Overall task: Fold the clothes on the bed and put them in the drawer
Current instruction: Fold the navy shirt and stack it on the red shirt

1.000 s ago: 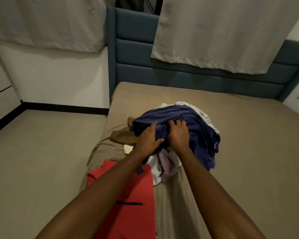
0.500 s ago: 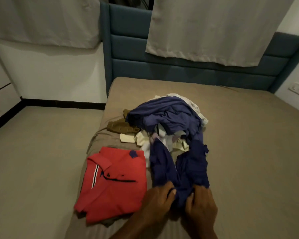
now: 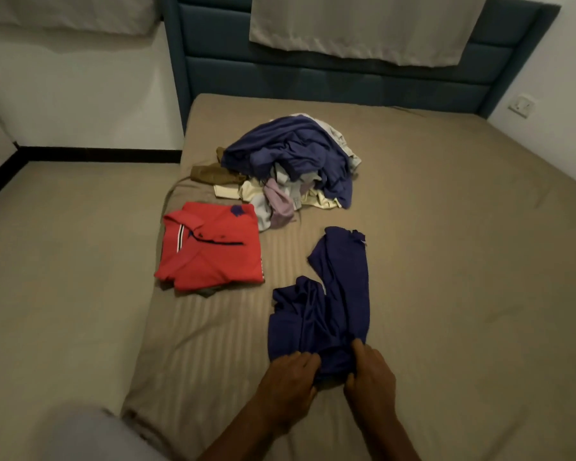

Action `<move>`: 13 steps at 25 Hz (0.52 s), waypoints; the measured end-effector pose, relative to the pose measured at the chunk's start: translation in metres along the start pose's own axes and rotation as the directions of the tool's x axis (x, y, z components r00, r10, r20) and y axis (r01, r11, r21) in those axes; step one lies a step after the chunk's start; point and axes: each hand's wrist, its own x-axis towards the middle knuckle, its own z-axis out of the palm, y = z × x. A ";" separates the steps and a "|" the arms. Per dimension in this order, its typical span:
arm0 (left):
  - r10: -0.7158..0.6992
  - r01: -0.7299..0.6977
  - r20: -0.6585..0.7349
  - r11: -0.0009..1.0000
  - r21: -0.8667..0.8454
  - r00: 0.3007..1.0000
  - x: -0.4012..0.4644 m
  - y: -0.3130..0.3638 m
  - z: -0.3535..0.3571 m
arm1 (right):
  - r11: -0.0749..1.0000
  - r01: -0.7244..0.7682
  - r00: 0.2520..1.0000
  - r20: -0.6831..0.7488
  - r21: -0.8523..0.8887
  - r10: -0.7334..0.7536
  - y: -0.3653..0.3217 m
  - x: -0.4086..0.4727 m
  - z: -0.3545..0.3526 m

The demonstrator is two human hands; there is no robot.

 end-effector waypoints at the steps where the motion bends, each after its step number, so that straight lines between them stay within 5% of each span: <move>1: 0.016 -0.016 -0.018 1.000 0.006 1.000 -0.016 0.002 -0.001 | 0.999 0.032 0.999 0.011 -0.025 -0.032 0.000 -0.017 -0.002; 6: 0.089 -0.074 -0.119 0.989 0.126 0.989 -0.055 0.005 -0.020 | 0.998 -0.030 0.999 -0.034 -0.060 0.028 -0.018 -0.083 -0.010; 10: 0.153 -0.097 -0.219 0.964 0.248 0.964 -0.085 0.025 -0.016 | 0.929 -0.356 0.934 0.017 0.102 0.356 -0.038 -0.092 -0.019; 13: 0.052 0.017 -0.313 0.977 0.214 0.948 -0.086 0.021 -0.028 | 0.855 -0.505 0.863 0.048 0.117 0.503 -0.040 -0.086 -0.029</move>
